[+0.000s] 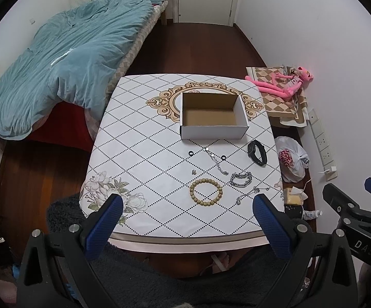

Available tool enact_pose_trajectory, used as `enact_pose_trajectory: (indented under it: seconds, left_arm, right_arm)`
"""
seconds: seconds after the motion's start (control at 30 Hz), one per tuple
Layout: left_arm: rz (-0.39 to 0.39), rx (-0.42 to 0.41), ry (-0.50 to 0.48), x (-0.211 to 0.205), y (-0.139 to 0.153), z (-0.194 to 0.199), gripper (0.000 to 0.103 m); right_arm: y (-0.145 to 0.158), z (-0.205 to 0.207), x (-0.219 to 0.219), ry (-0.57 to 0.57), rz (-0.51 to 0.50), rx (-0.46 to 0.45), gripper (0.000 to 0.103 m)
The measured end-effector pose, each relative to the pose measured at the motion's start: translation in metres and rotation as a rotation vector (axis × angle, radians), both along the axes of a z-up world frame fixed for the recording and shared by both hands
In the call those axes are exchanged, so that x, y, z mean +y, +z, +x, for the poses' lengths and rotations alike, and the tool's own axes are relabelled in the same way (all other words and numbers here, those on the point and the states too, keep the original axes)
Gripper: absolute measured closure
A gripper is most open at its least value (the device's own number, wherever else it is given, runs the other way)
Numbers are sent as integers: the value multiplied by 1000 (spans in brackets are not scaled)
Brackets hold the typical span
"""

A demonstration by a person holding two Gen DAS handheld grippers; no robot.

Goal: Organize jewelry

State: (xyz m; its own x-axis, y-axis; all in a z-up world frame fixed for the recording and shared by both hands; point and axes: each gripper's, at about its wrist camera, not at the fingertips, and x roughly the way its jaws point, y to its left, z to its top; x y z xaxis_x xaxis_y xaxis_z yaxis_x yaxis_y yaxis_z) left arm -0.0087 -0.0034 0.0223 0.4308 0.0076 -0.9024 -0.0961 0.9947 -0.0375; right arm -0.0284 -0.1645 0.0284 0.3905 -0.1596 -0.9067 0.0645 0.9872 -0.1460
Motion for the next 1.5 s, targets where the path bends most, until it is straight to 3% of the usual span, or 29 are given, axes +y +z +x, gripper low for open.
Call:
enact_pose_trajectory:
  seconds: [0.93, 1.13, 1.4, 1.5]
  left_arm:
    - [8, -9, -4, 1, -5, 9, 0]
    - [68, 22, 35, 16, -46, 44, 0]
    - [141, 144, 23, 24, -131, 70, 0]
    - [164, 203, 14, 24, -163, 72, 0]
  right_arm:
    - [-1, 8, -6, -32, 28, -4, 0]
    - [-48, 34, -22, -101, 56, 44, 0]
    - [-157, 58, -33, -152, 141, 207, 0]
    - [-199, 58, -22, -128, 160, 257, 6]
